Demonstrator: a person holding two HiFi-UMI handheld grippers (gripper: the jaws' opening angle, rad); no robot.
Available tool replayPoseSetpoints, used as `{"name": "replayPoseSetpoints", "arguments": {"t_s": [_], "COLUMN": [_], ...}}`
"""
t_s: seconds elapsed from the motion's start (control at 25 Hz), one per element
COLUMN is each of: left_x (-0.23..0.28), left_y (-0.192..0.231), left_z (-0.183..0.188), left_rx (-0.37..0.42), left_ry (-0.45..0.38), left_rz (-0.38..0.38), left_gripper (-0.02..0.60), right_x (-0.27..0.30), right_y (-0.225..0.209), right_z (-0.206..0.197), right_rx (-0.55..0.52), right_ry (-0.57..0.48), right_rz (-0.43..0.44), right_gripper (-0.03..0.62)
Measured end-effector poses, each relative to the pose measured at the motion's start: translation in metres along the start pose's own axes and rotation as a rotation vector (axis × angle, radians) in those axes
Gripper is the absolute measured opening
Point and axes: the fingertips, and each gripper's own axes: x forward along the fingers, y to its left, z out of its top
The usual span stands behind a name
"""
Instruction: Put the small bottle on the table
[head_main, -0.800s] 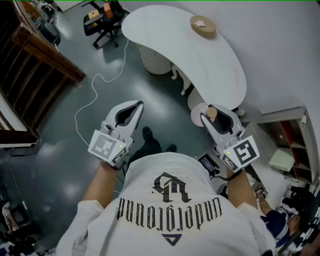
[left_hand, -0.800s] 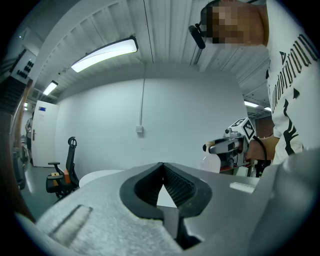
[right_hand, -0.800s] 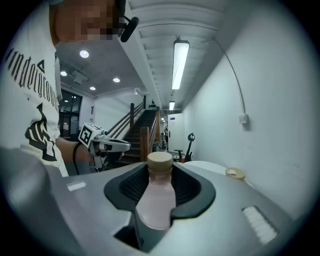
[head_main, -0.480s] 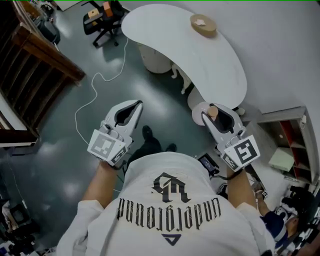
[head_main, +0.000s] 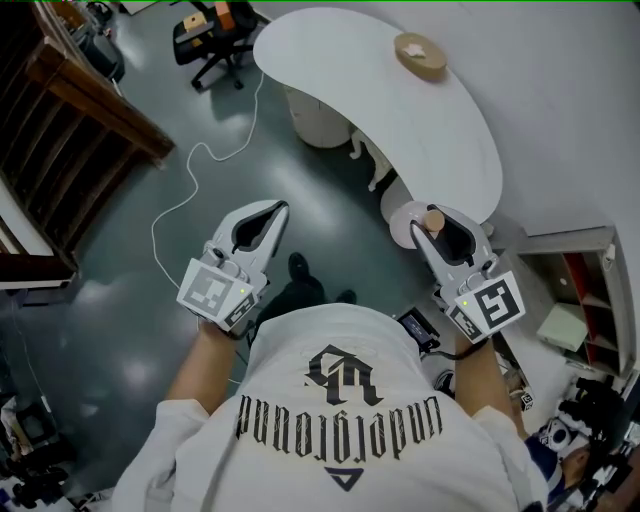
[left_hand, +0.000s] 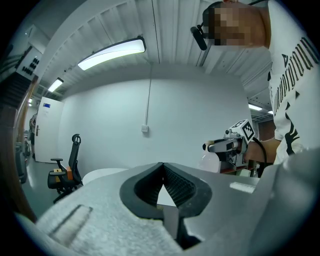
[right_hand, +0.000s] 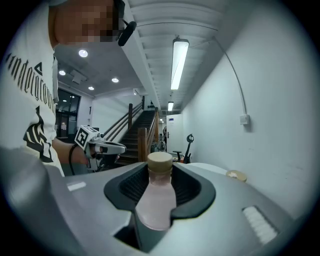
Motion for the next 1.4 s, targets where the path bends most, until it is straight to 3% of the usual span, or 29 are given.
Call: {"name": "replayPoseSetpoints", "arguments": {"t_s": [0.84,1.4], "left_x": [-0.005,0.003], "left_y": [0.162,0.202], "left_z": [0.021,0.017], "left_rx": [0.004,-0.006], "left_ry": [-0.049,-0.040], "left_rz": [-0.044,-0.031], "left_gripper": [0.006,0.006], "right_x": [0.154,0.207], "right_y": [-0.006,-0.016], "right_z": [0.044,0.048], "right_rx": [-0.009,-0.037], "right_ry": [-0.025,-0.009], "right_rz": [-0.098,-0.059], "right_gripper": [0.140,0.140]}}
